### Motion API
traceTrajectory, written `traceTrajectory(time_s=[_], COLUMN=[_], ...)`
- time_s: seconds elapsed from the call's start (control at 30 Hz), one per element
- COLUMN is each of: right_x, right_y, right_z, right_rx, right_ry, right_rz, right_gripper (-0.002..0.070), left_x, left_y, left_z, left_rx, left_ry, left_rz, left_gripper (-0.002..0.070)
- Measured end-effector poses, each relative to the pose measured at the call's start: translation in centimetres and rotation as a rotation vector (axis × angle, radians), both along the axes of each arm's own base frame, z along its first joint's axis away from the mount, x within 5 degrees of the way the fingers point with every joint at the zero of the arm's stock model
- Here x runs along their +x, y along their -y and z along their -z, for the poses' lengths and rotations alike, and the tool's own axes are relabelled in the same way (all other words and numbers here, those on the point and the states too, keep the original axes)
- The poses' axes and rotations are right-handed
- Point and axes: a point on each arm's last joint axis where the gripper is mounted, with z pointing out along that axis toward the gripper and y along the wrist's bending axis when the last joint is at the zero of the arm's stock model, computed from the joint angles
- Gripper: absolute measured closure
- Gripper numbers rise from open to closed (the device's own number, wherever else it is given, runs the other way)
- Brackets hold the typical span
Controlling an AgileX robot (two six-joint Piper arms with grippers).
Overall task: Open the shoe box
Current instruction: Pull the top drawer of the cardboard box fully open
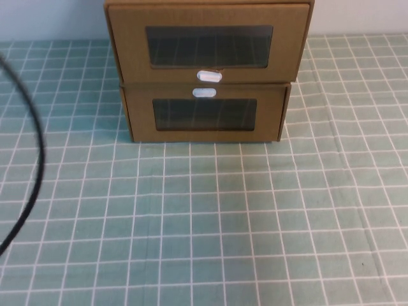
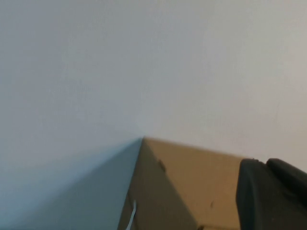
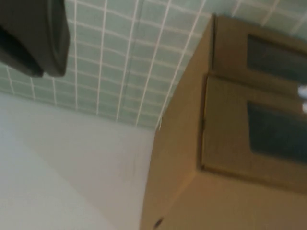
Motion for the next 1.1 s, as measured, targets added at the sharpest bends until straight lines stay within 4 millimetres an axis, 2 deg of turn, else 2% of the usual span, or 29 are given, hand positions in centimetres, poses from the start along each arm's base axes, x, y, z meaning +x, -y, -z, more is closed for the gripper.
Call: traceTrajectory(time_s=[0.07,0.23,0.4,0.47,0.63,0.73,0.93,1.1], right_x=[1.2,3.2,4.3,4.3,3.8,3.6,2.8,2.7], right_y=[-1.1,-5.2,-9.4,-11.2,-15.1,-16.3,-17.8,-19.4], right_z=[0.8,0.8,1.1,2.0,4.3,4.8,4.9,5.4], right_rx=[-0.104,-0.353,-0.576,-0.645,-0.778,-0.832,-0.866,-0.938], right_ry=[-0.067,-0.132,-0.143,-0.146,-0.137,-0.112,-0.009,0.120], right_rz=[-0.059,-0.217,-0.299,-0.342,-0.442,-0.428,-0.365,-0.350], right_gripper=[0.0689,0.0689,0.0690,0.0689,0.0689,0.0689,0.0689,0.0689], left_x=[1.8,5.5,7.5,8.2,10.6,12.2,16.2,20.8], left_y=[0.3,1.0,3.2,4.3,6.6,8.3,11.3,13.8], left_z=[0.3,-0.2,-2.5,-3.3,-3.3,-3.3,-3.4,-1.9], left_rx=[0.049,0.162,0.356,0.429,0.565,0.590,0.526,0.496], left_ry=[-0.119,-0.329,-0.347,-0.349,-0.413,-0.405,-0.346,-0.333], left_rz=[-0.014,-0.040,0.016,0.060,0.225,0.349,0.522,0.644], left_gripper=[0.0680,0.0680,0.0680,0.0680,0.0680,0.0680,0.0680,0.0680])
